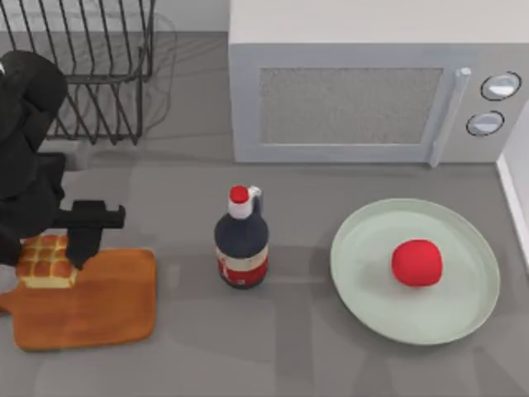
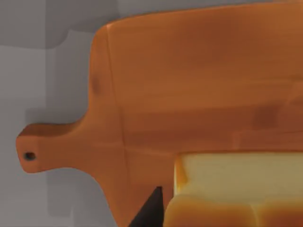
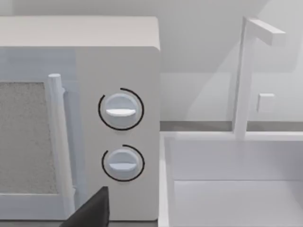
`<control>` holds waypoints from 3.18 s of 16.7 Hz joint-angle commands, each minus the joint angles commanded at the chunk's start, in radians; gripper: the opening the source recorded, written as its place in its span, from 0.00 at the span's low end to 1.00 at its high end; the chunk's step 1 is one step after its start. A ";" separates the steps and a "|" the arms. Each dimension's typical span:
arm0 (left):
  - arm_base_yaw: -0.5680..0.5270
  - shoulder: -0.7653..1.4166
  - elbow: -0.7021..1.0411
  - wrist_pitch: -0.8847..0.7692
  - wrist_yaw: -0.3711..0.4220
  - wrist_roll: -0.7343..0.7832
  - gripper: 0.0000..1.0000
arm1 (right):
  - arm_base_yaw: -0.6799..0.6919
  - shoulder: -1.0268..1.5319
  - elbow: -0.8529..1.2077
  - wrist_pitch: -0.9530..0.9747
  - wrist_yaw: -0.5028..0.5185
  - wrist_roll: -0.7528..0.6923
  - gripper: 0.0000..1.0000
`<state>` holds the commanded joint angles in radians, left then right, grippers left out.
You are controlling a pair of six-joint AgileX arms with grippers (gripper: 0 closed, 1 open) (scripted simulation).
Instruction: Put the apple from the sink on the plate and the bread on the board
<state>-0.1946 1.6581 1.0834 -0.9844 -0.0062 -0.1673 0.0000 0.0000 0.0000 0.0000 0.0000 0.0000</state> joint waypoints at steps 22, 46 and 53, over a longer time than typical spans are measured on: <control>-0.001 0.061 -0.112 0.178 0.000 0.000 0.23 | 0.000 0.000 0.000 0.000 0.000 0.000 1.00; 0.006 -0.043 -0.147 0.226 0.000 0.012 1.00 | 0.000 0.000 0.000 0.000 0.000 0.000 1.00; 0.057 -0.469 -0.407 0.432 0.003 0.054 1.00 | 0.000 0.000 0.000 0.000 0.000 0.000 1.00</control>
<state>-0.1374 1.1895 0.6763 -0.5529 -0.0036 -0.1130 0.0000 0.0000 0.0000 0.0000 0.0000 0.0000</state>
